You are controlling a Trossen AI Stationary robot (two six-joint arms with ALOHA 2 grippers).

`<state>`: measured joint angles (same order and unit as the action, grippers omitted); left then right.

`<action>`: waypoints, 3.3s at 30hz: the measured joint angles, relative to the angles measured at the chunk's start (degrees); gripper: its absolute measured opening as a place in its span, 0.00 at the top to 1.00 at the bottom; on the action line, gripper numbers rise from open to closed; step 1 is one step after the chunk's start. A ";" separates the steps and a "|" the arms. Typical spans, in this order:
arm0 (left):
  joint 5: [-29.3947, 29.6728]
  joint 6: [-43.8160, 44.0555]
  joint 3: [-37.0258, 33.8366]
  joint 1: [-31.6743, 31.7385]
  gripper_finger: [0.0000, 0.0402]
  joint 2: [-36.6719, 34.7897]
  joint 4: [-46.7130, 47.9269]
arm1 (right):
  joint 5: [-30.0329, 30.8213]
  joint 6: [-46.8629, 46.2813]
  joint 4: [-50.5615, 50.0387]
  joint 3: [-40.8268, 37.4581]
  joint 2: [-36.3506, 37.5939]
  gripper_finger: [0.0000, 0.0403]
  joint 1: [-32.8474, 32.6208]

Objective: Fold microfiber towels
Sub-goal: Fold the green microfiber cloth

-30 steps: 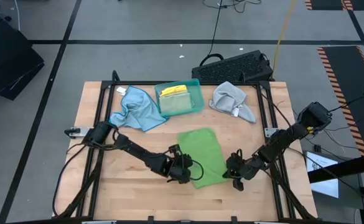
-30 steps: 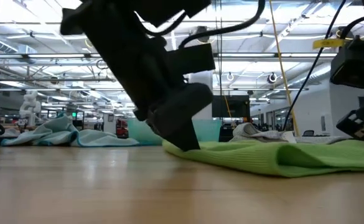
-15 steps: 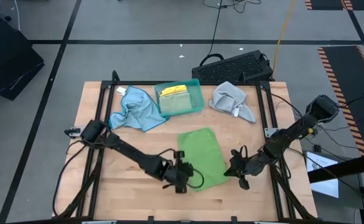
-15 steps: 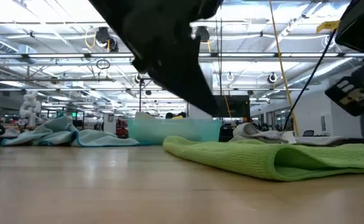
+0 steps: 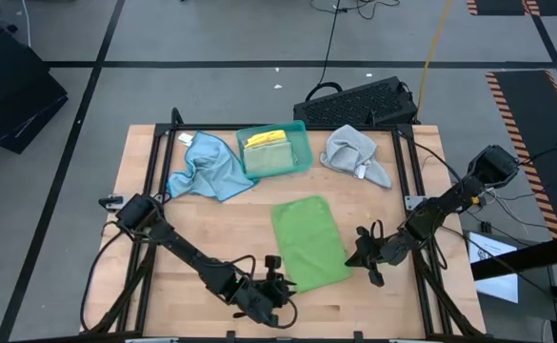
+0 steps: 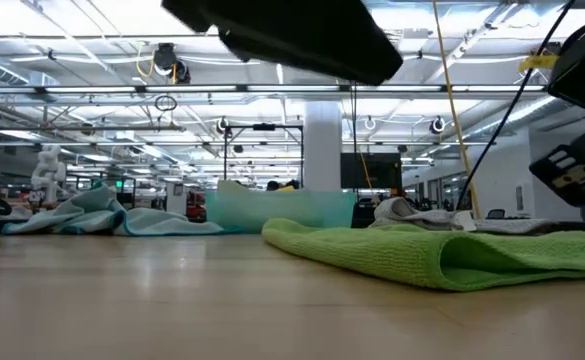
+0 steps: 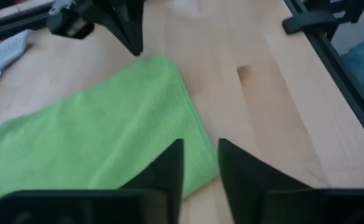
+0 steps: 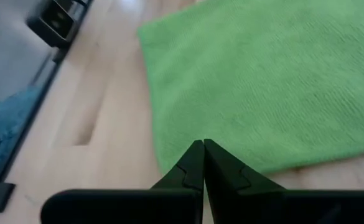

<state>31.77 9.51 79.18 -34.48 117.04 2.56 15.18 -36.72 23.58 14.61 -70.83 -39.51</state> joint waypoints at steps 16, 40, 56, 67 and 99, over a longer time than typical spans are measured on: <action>-2.19 -5.26 0.17 0.67 0.48 1.50 0.00 | -0.20 7.55 1.04 -0.76 0.03 0.99 0.00; -16.38 -22.26 0.20 5.61 0.48 8.84 -6.89 | -0.31 10.98 1.69 -0.76 0.05 0.99 0.00; -11.18 -15.26 0.09 8.00 0.96 10.30 -9.46 | 5.94 11.01 1.90 -0.76 0.05 0.65 -7.09; -3.50 -8.84 0.20 7.52 0.99 7.02 -13.58 | 15.35 17.60 9.79 0.42 -6.32 0.46 -13.09; 7.78 -6.78 0.17 7.33 0.99 2.90 -16.00 | 33.05 11.39 12.12 9.21 -31.23 0.52 -13.62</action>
<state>39.56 2.73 79.35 -27.15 119.94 -13.44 48.23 -25.34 35.70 23.81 -102.06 -53.13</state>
